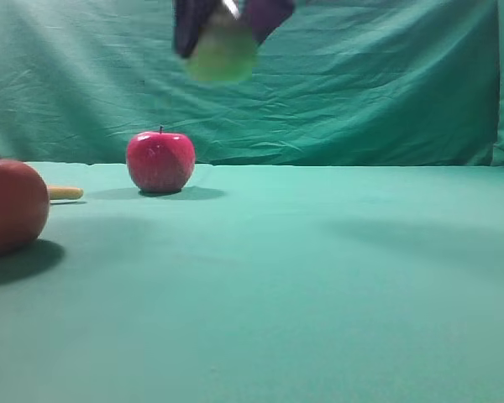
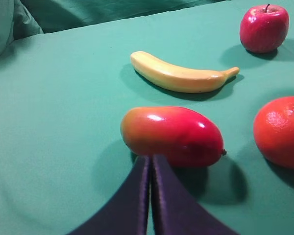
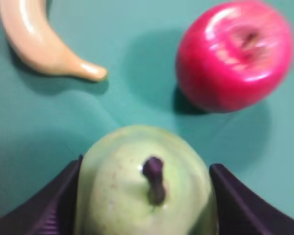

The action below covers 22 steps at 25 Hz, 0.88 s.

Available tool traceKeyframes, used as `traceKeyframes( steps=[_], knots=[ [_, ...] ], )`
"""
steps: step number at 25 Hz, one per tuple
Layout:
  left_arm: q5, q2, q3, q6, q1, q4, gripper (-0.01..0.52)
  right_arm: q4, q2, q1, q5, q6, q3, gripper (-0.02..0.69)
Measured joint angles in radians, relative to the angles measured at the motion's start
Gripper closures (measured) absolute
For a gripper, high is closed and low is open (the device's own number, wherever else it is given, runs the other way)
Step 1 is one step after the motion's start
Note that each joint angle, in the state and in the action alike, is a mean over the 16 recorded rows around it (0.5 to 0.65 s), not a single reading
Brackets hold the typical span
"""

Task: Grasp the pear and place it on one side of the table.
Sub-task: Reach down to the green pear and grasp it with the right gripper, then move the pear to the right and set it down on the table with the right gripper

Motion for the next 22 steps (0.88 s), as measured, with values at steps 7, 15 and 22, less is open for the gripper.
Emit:
traceKeyframes(
  steps=[7, 15, 22],
  knots=[
    [0.000, 0.000, 0.000, 0.000, 0.000, 0.000, 0.514, -0.031, -0.226, -0.191, -0.076, 0.026, 0.320, 0.200],
    [0.000, 0.000, 0.000, 0.000, 0.000, 0.000, 0.514, -0.036, -0.293, -0.340, -0.319, 0.069, 0.658, 0.200],
    [0.000, 0.000, 0.000, 0.000, 0.000, 0.000, 0.514, -0.036, -0.238, -0.373, -0.481, 0.086, 0.754, 0.200]
  ],
)
